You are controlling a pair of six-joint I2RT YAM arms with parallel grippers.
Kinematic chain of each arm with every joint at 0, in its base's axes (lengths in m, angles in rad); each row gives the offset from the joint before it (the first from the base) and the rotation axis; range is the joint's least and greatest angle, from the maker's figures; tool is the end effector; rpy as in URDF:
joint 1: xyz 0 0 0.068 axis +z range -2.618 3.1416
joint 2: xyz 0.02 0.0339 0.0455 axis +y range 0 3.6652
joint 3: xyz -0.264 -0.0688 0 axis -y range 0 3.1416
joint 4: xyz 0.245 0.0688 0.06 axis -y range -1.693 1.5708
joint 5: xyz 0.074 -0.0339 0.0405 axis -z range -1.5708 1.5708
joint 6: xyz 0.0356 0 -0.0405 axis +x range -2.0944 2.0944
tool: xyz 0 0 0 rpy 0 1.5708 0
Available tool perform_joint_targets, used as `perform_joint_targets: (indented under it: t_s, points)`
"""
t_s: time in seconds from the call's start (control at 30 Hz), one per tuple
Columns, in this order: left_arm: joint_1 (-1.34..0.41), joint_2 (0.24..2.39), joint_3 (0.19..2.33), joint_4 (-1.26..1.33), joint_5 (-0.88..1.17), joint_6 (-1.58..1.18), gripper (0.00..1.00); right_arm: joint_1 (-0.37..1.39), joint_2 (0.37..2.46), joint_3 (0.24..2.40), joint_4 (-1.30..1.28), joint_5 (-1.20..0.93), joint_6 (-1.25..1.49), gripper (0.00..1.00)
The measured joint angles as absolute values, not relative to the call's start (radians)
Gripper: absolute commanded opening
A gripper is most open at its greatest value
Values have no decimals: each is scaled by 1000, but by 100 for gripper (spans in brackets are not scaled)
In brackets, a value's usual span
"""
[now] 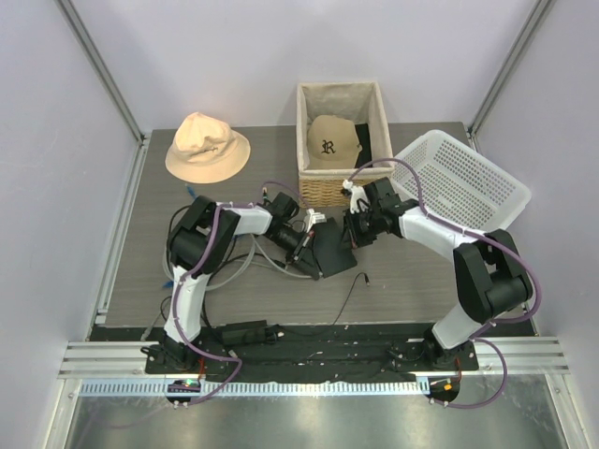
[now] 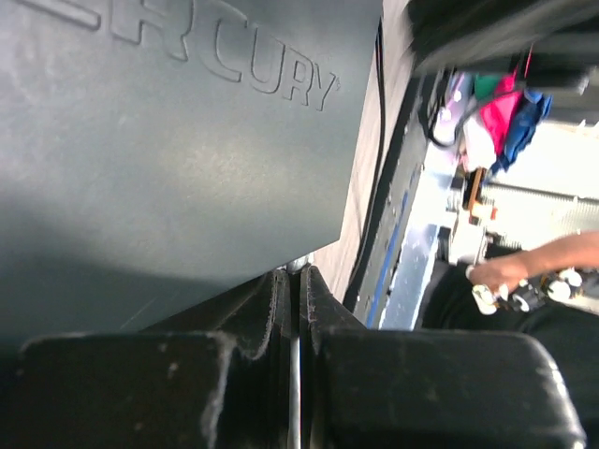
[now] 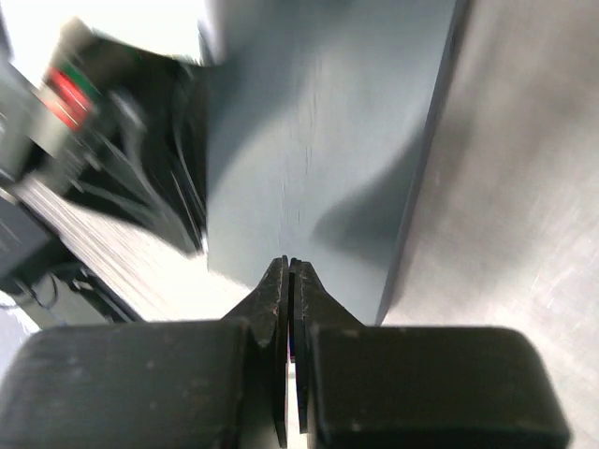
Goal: Pull the plug from the switch port
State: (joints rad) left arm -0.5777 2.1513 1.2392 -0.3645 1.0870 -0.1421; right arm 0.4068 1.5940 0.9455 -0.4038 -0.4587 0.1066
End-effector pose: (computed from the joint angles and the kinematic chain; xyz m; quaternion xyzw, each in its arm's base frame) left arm 0.3082 -0.2385 0.0906 -0.2570 -0.8103 0.5230 0.0627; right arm 0.2786 0.1372 0.1853 -0.1984 0.9220 0.2759 0.1857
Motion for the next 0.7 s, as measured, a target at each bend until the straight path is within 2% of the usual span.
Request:
perform_joint_targets:
  t_s: [0.23, 0.7]
  points:
    - [-580, 2184, 1295, -506, 1097, -81, 0, 461, 1638, 973, -331, -453, 117, 1]
    - [-520, 2179, 1293, -586, 1088, -49, 0, 494, 1728, 1005, -314, -421, 243, 1]
